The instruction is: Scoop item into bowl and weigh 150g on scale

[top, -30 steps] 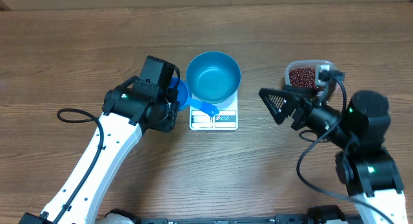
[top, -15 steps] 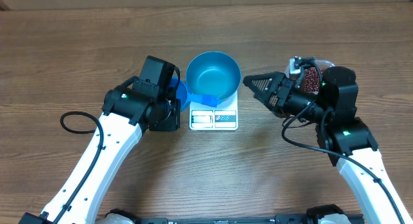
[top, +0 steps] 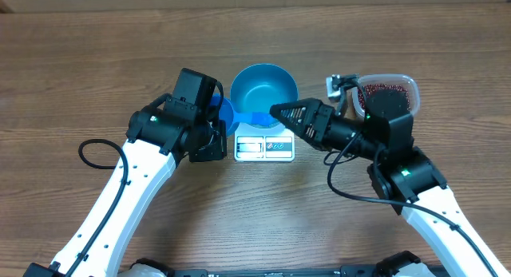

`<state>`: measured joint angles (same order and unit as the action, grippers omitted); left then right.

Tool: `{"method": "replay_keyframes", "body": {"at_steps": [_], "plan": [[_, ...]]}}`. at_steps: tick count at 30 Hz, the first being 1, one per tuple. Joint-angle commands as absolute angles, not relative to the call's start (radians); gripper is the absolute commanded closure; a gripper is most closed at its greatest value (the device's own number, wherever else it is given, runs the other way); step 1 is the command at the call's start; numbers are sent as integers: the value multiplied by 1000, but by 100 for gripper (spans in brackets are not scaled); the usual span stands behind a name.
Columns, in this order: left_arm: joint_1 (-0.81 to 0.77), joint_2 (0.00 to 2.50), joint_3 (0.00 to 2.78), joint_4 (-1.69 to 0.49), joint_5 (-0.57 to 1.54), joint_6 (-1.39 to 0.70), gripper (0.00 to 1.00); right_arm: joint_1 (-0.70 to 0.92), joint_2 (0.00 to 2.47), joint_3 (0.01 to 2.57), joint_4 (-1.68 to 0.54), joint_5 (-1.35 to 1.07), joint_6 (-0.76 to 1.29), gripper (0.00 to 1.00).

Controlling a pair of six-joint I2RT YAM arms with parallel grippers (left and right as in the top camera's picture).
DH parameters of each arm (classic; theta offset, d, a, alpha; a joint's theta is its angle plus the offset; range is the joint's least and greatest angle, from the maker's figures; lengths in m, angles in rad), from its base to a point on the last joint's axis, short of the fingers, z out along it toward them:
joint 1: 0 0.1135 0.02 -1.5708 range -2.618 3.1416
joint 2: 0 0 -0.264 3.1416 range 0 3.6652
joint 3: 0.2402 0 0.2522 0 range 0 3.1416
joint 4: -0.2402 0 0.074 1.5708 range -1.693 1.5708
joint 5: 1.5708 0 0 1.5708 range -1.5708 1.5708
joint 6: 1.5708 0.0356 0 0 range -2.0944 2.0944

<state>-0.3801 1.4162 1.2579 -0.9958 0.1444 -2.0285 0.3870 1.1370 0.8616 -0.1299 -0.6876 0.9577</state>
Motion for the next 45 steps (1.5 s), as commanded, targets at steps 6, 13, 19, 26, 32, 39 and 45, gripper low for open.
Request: {"method": "replay_keyframes", "body": {"at_steps": [6,13,19,26,32,39,45], "plan": [[-430,1402,1277,-970,154,-2068,96,447,1130,883,-123,-619,937,9],[-472,1415,1277,-926,155,-2084,96,453,1130,883,-125,-565,934,16],[-472,1428,1277,-916,194,-2084,96,453,1131,883,-124,-538,923,25],[-479,1439,1277,-908,229,-2084,96,453,1157,883,-125,-536,915,36],[-493,1439,1277,-900,230,-2084,96,453,1185,883,-124,-536,915,44],[-495,1439,1277,-900,229,-2084,96,453,1188,883,-124,-535,915,63],[-495,1439,1277,-900,229,-2084,96,453,1188,883,-124,-537,916,78]]}}
